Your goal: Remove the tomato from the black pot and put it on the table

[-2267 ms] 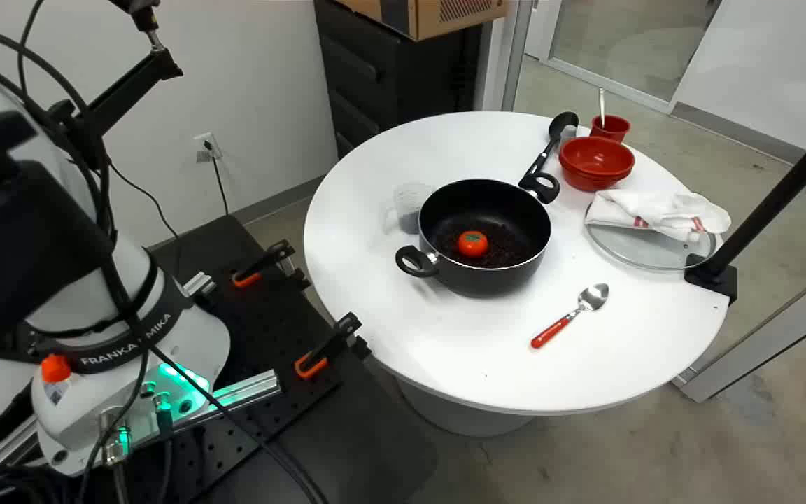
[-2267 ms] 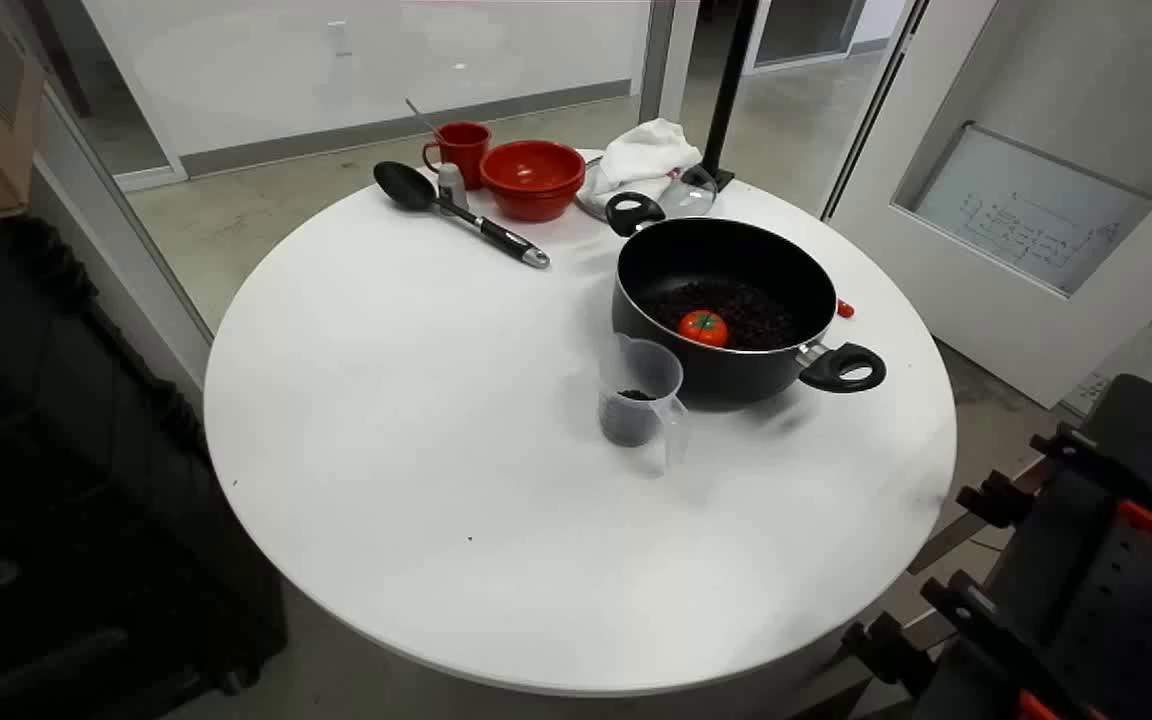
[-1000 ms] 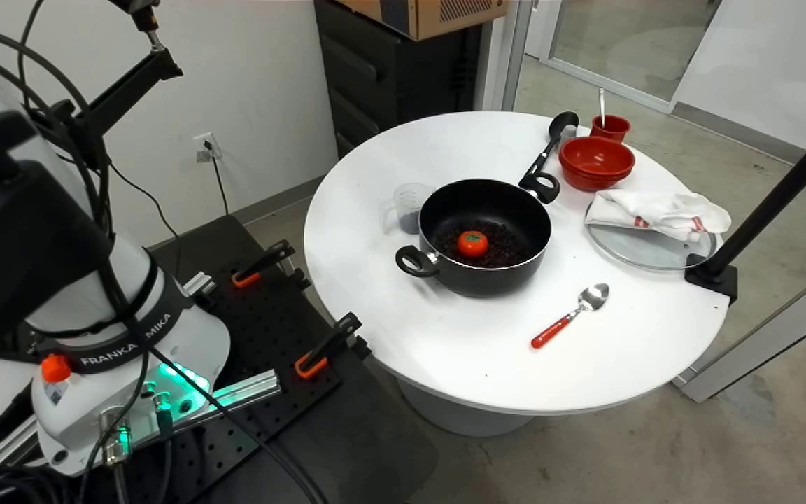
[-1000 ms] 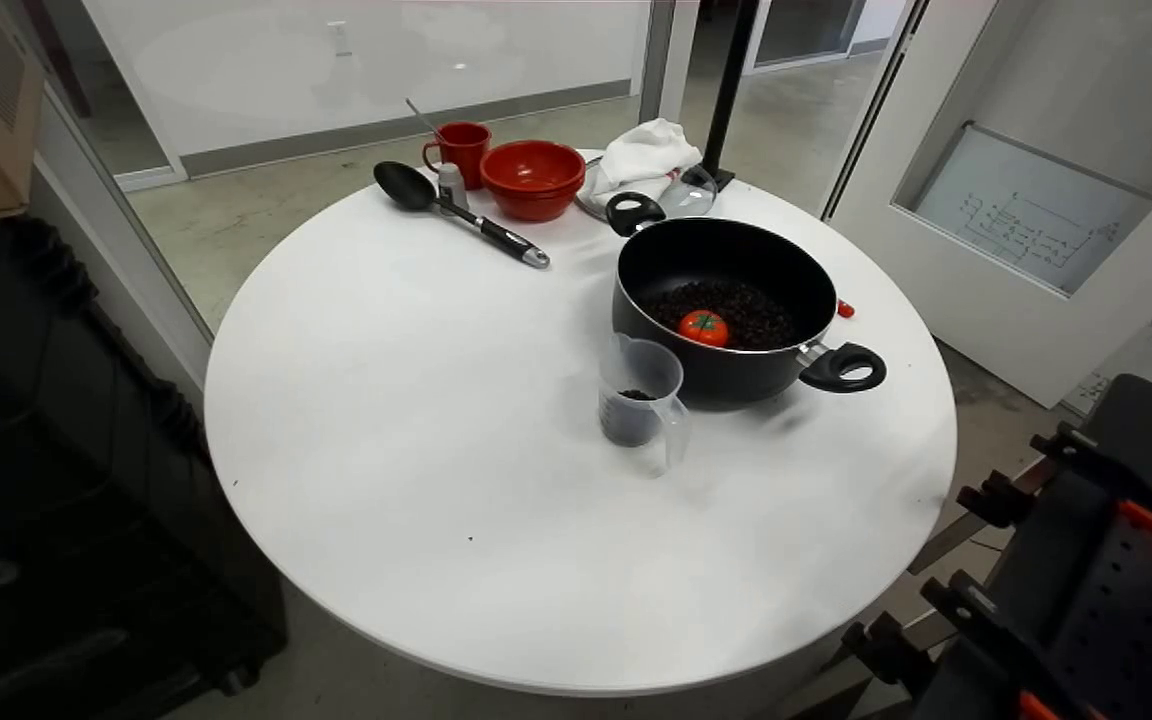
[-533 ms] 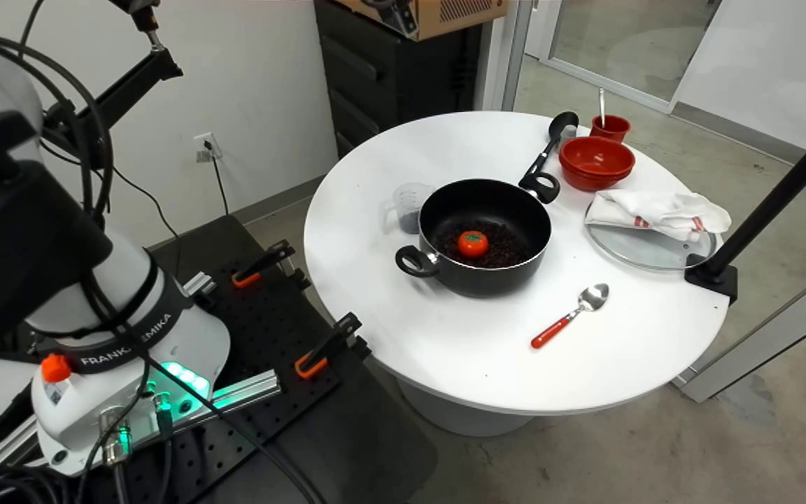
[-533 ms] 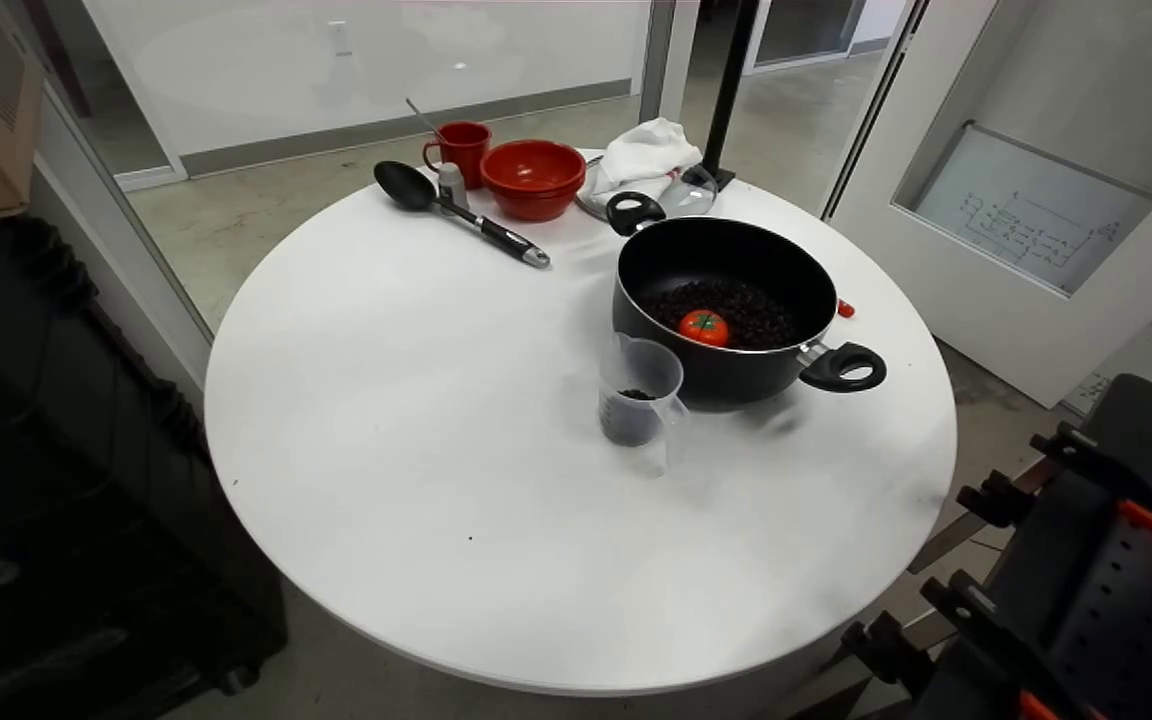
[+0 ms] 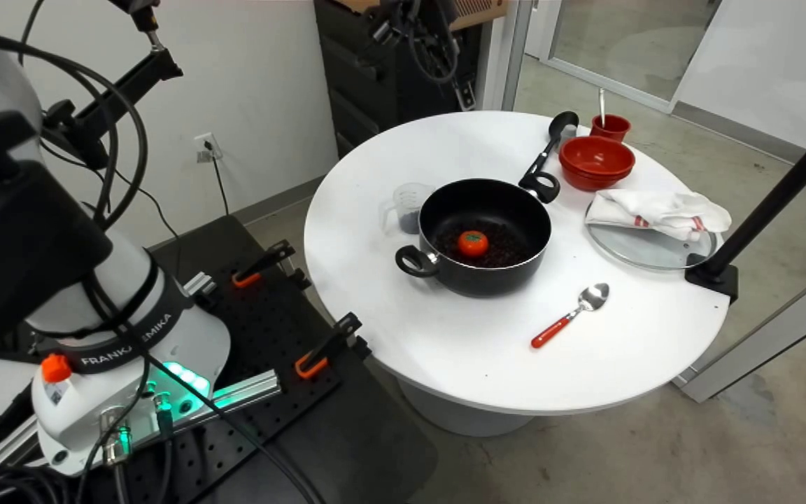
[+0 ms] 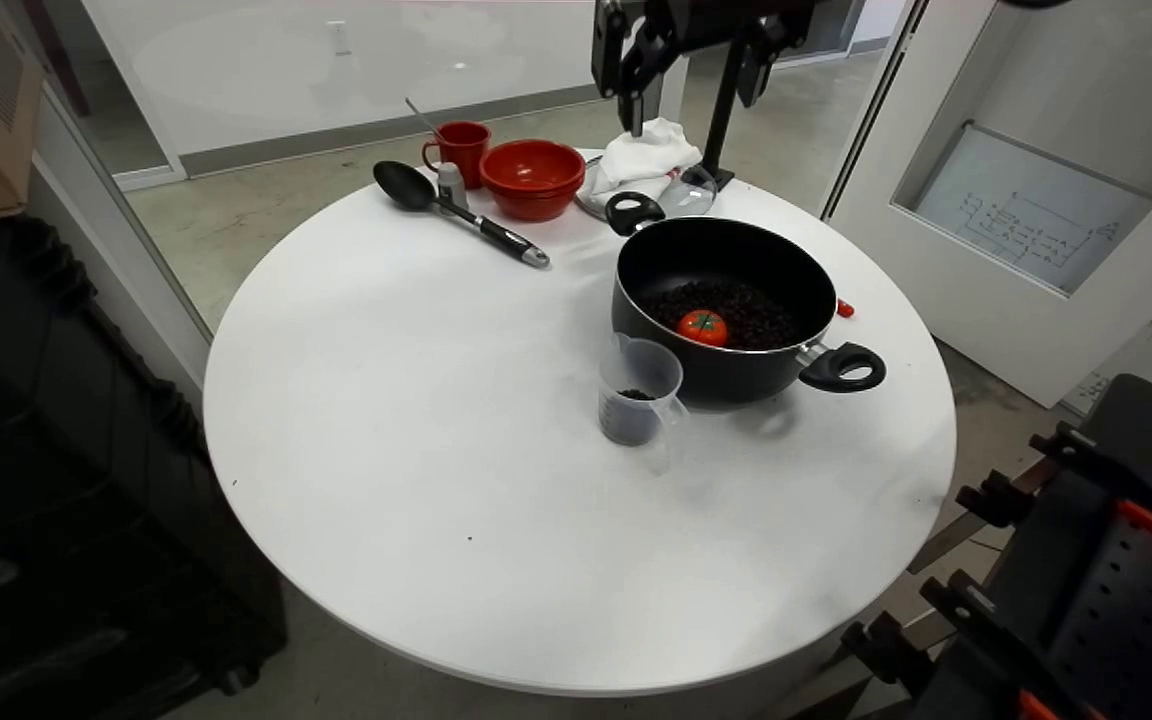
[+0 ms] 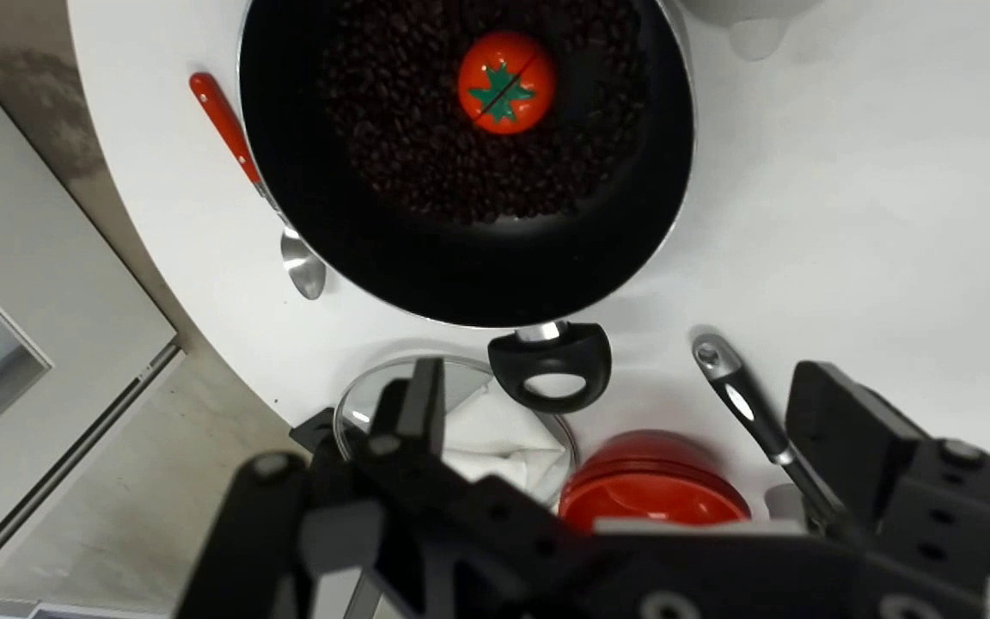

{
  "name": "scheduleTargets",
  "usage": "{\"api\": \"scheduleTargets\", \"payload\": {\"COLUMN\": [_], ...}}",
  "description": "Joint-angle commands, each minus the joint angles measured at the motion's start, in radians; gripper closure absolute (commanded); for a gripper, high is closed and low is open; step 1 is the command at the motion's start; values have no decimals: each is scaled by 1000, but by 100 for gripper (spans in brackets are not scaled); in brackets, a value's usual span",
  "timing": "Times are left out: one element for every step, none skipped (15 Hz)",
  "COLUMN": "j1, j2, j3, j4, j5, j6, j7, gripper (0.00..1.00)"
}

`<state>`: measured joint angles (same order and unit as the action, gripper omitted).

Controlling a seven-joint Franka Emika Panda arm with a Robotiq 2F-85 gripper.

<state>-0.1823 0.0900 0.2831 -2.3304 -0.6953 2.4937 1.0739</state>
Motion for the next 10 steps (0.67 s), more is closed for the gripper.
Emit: {"api": "scheduleTargets", "payload": {"j1": [123, 139, 154, 161, 168, 170, 172, 176, 182, 185], "j2": [148, 175, 198, 221, 243, 262, 280, 297, 313, 329], "j3": [-147, -180, -207, -229, -249, -264, -277, -293, -312, -329], "j4": [105, 113, 122, 130, 141, 152, 162, 172, 178, 184], "j5": [-4, 10, 20, 37, 55, 84, 114, 140, 157, 173], "j6": [-25, -8, 7, 24, 36, 37, 32, 17, 13, 14], "j7": [-2, -22, -36, -58, -78, -105, -136, -166, -192, -222], "gripper": [0, 0, 0, 0, 0, 0, 0, 0, 0, 0]}}
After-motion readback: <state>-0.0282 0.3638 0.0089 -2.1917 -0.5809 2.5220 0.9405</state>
